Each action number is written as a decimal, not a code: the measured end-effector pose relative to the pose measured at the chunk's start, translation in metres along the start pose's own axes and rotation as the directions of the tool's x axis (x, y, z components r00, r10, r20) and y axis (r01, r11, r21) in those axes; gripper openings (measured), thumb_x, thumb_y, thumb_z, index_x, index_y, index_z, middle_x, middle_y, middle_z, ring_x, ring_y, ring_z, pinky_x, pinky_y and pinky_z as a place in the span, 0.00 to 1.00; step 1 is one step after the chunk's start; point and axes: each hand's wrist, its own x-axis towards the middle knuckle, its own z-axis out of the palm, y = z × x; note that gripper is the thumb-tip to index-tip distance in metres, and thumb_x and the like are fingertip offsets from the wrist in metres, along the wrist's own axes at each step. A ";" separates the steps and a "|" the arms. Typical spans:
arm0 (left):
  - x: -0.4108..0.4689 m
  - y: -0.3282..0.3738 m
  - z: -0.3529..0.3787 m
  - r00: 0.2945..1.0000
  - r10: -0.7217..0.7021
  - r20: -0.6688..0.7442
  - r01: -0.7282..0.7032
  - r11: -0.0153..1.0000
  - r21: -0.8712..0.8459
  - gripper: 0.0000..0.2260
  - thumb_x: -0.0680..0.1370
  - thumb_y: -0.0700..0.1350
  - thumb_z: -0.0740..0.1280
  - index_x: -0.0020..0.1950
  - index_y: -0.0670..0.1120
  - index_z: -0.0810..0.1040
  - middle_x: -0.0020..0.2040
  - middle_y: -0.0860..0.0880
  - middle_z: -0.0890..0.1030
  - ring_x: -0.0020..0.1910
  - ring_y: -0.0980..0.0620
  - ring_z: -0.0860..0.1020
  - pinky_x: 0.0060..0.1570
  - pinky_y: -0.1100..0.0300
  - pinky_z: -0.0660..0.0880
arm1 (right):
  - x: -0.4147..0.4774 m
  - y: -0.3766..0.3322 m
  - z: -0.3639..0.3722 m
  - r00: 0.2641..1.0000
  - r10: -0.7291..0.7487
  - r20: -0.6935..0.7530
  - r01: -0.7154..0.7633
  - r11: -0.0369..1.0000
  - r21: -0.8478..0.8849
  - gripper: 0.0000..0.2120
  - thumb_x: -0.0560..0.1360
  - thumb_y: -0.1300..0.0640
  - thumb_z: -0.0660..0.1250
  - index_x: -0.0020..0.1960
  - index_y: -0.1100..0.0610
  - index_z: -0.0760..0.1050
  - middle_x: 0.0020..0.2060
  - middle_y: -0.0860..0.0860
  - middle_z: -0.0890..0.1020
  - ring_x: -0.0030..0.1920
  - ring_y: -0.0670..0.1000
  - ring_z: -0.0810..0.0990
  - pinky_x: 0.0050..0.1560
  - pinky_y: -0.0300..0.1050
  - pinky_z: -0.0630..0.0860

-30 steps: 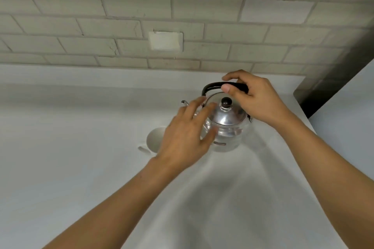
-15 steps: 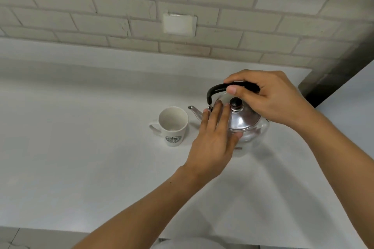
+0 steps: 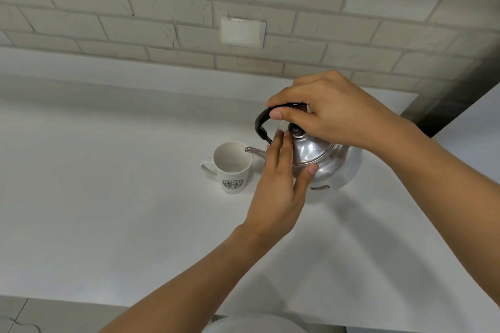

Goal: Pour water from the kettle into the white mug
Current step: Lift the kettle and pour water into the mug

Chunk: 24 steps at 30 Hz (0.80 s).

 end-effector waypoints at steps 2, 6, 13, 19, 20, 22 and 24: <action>-0.001 0.000 0.000 1.000 -0.004 -0.016 0.004 1.000 -0.014 0.32 0.86 0.60 0.57 0.86 0.56 0.46 0.88 0.56 0.47 0.84 0.64 0.45 0.65 0.86 0.40 | 0.004 -0.002 0.001 1.000 -0.008 0.014 0.008 1.000 -0.017 0.15 0.81 0.44 0.65 0.64 0.46 0.82 0.46 0.49 0.84 0.48 0.50 0.81 0.51 0.55 0.78; -0.004 0.000 0.000 0.999 -0.014 -0.029 0.012 0.999 -0.046 0.32 0.86 0.60 0.58 0.87 0.54 0.48 0.87 0.56 0.50 0.83 0.66 0.47 0.65 0.87 0.43 | 0.010 -0.007 0.002 0.998 -0.022 0.058 0.026 0.997 -0.066 0.15 0.81 0.43 0.64 0.64 0.45 0.82 0.46 0.47 0.83 0.47 0.48 0.79 0.50 0.55 0.79; -0.006 0.003 0.001 0.998 -0.031 -0.050 0.026 0.995 -0.095 0.32 0.86 0.59 0.59 0.87 0.53 0.51 0.87 0.55 0.52 0.84 0.62 0.50 0.67 0.85 0.45 | 0.016 -0.014 0.000 0.991 -0.072 0.115 0.089 0.985 -0.146 0.15 0.82 0.43 0.62 0.63 0.45 0.82 0.39 0.43 0.74 0.42 0.45 0.71 0.47 0.51 0.77; -0.006 0.008 0.001 0.998 -0.023 -0.056 0.015 0.992 -0.127 0.32 0.86 0.58 0.59 0.87 0.54 0.52 0.86 0.55 0.56 0.84 0.60 0.53 0.76 0.76 0.51 | 0.021 -0.019 -0.004 0.985 -0.094 0.145 0.118 0.979 -0.166 0.15 0.82 0.43 0.62 0.64 0.44 0.82 0.34 0.38 0.64 0.44 0.44 0.69 0.44 0.48 0.73; -0.005 0.008 0.000 0.998 -0.022 -0.055 0.014 0.990 -0.139 0.32 0.86 0.58 0.60 0.87 0.54 0.52 0.86 0.55 0.57 0.84 0.60 0.54 0.79 0.70 0.53 | 0.022 -0.020 -0.005 0.984 -0.101 0.149 0.126 0.977 -0.170 0.15 0.82 0.43 0.62 0.64 0.45 0.82 0.34 0.38 0.64 0.44 0.44 0.69 0.43 0.46 0.71; -0.004 0.010 0.000 0.998 -0.024 -0.057 0.014 0.987 -0.161 0.32 0.86 0.58 0.60 0.87 0.53 0.53 0.86 0.55 0.59 0.84 0.60 0.56 0.82 0.60 0.57 | 0.023 -0.022 -0.006 0.981 -0.110 0.160 0.138 0.974 -0.179 0.15 0.82 0.44 0.62 0.64 0.45 0.82 0.33 0.38 0.64 0.44 0.44 0.69 0.43 0.46 0.70; -0.003 0.012 0.000 0.997 -0.026 -0.067 0.014 0.985 -0.174 0.31 0.86 0.57 0.60 0.87 0.52 0.54 0.85 0.54 0.61 0.84 0.59 0.57 0.81 0.56 0.59 | 0.024 -0.024 -0.008 0.979 -0.109 0.172 0.141 0.973 -0.183 0.15 0.82 0.44 0.62 0.64 0.46 0.82 0.33 0.38 0.64 0.44 0.44 0.69 0.44 0.47 0.72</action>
